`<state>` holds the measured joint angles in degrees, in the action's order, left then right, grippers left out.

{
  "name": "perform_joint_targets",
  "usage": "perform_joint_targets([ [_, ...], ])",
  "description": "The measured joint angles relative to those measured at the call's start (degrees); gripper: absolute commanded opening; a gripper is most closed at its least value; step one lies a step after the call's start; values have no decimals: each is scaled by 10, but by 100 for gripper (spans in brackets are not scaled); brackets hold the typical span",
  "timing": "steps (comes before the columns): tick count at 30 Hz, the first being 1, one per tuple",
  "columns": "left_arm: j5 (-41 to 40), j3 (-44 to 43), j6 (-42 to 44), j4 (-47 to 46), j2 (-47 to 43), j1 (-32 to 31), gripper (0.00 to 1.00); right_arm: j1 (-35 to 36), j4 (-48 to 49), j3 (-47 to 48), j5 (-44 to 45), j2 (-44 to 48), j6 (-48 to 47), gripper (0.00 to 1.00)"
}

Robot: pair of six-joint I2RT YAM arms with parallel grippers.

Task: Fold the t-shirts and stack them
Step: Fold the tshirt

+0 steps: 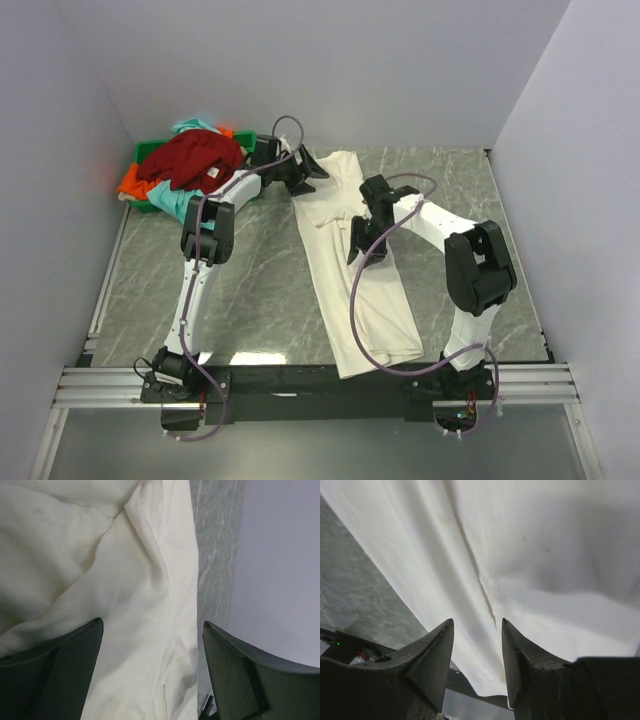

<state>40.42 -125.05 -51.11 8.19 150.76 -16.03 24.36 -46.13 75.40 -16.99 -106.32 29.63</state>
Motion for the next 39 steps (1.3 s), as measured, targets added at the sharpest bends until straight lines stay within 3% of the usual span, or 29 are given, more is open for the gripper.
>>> perform_joint_targets([
  [5,-23,28,14,16,-31,0,87,0,-14,26,28,12,-18,50],
  [15,-87,94,42,64,-106,-21,85,0,-12,-82,41,24,-38,50],
  [22,-99,113,31,78,-100,-49,84,0,5,-88,37,12,-45,50],
  [39,-129,73,-14,16,-57,-28,85,-2,-11,10,-68,-80,-34,50],
])
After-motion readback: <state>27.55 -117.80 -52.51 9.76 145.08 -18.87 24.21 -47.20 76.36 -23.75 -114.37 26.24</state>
